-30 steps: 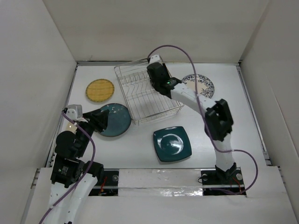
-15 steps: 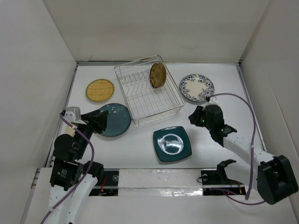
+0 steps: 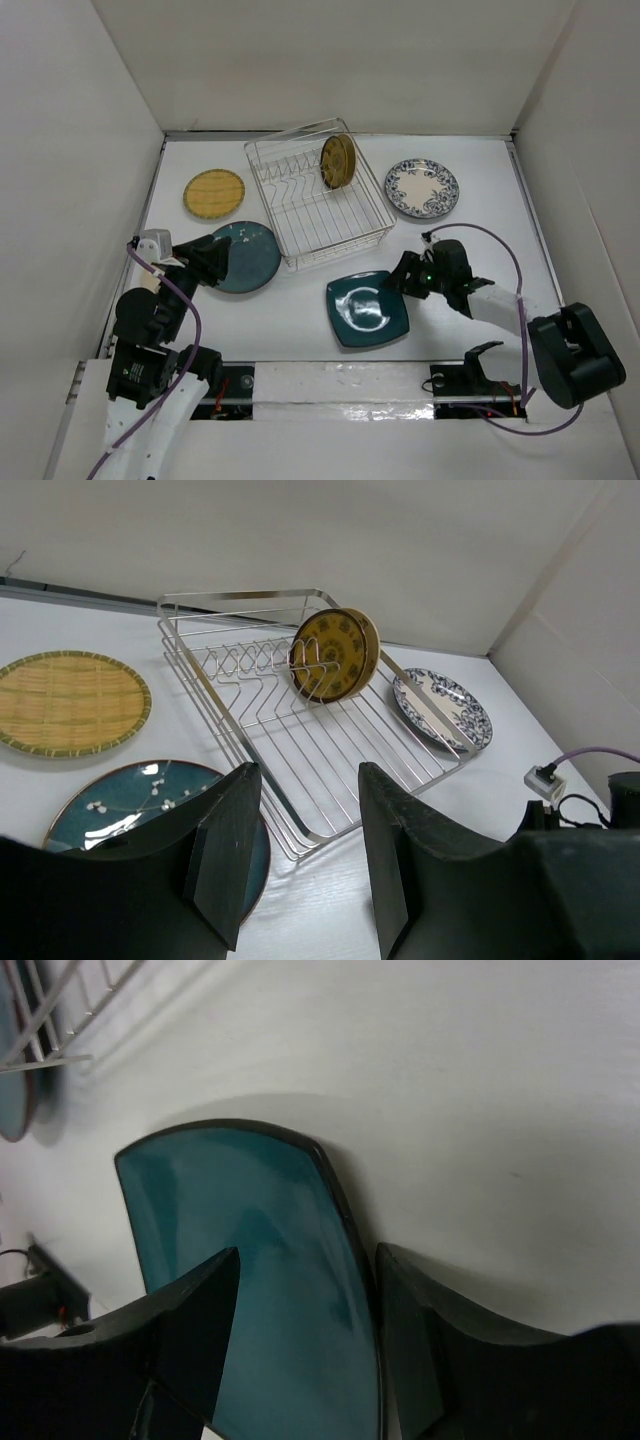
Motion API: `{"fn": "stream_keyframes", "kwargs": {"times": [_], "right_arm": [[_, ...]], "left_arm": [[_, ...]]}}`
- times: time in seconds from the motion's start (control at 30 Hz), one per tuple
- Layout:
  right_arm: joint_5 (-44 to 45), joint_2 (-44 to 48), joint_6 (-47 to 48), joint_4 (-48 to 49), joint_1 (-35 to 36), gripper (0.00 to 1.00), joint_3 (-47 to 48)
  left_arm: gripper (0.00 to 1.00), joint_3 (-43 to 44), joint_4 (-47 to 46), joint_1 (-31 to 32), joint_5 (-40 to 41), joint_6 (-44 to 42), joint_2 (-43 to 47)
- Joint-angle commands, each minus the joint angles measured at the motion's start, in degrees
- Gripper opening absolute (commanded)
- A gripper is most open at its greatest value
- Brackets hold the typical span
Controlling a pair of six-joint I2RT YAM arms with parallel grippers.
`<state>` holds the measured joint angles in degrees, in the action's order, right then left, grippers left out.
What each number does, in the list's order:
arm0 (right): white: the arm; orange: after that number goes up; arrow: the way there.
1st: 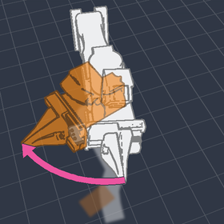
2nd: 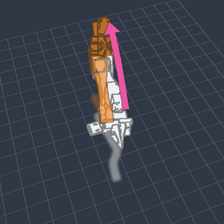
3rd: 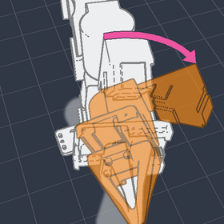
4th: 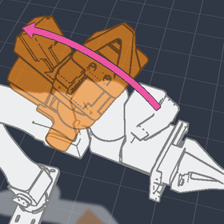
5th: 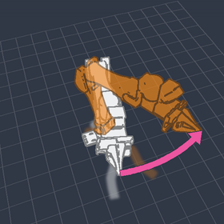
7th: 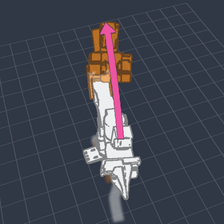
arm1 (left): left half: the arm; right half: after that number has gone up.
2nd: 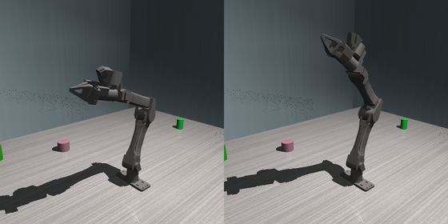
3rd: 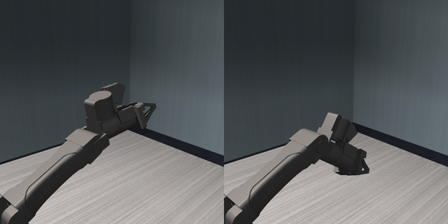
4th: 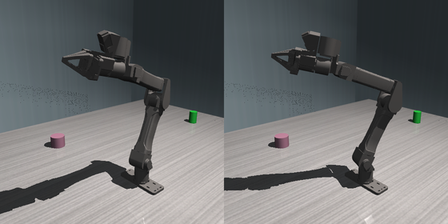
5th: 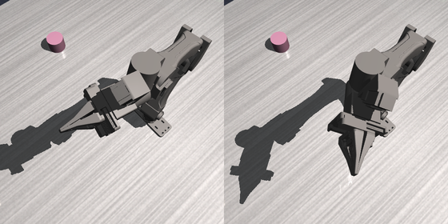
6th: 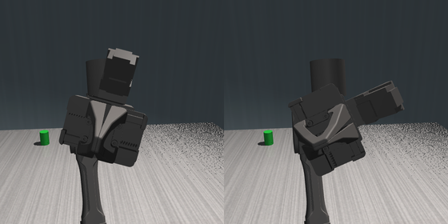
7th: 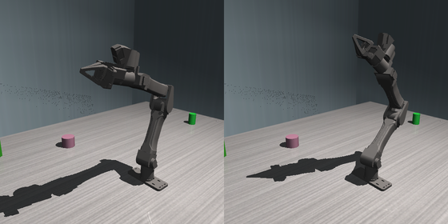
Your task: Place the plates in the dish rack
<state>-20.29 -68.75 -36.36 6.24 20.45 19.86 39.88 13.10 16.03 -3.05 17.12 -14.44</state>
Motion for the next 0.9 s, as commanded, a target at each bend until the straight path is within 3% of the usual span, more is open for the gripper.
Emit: {"fn": "stream_keyframes", "kwargs": {"times": [0.0,0.13,0.23,0.27,0.33,0.43,0.47,0.57,0.67,0.73,0.87], "right_arm": [[-11.2,-5.9,0.7,4.4,1.5,0.62,-1.0],[-13.7,-11.9,0.1,7.5,3.6,0.50,-0.7],[-15.1,-14.0,-0.1,9.5,4.9,0.35,-0.8],[-15.6,-15.0,-0.2,10.1,4.9,0.25,-1.0],[-15.7,-15.5,-0.3,11.4,5.6,0.19,-1.0],[-16.9,-17.4,-1.0,13.9,7.1,0.25,-1.1],[-17.3,-18.2,-1.0,14.4,7.6,0.40,-1.0],[-18.6,-22.7,-2.3,18.9,9.3,0.55,-0.9],[-19.6,-29.1,-4.3,25.1,10.6,0.53,-1.0],[-20.1,-33.3,-6.4,30.7,10.6,0.45,-1.8],[-20.5,-34.2,-7.8,35.2,10.6,0.00,-3.2]], "left_arm": [[0.41,0.1,-2.2,-0.1,0.9,-0.4,0.5],[0.41,0.3,-2.1,-0.1,1.0,-0.4,0.2],[0.41,0.2,-2.0,-0.1,1.4,-0.3,-0.2],[0.41,0.2,-2.1,-0.1,1.4,-0.3,-0.3],[0.41,0.2,-2.1,-0.1,1.3,-0.2,-0.9],[0.41,0.3,-2.0,-0.1,1.5,-0.2,-1.5],[0.41,0.3,-2.0,-0.1,1.6,-0.2,-1.6],[0.41,0.4,-1.9,-0.1,2.2,-0.2,-1.7],[0.41,0.5,-1.7,-0.1,2.5,0.0,-1.7],[0.41,0.5,-1.8,-0.1,4.3,0.1,-1.6],[0.40,0.6,-1.8,-0.1,4.5,0.1,-1.9]]}}
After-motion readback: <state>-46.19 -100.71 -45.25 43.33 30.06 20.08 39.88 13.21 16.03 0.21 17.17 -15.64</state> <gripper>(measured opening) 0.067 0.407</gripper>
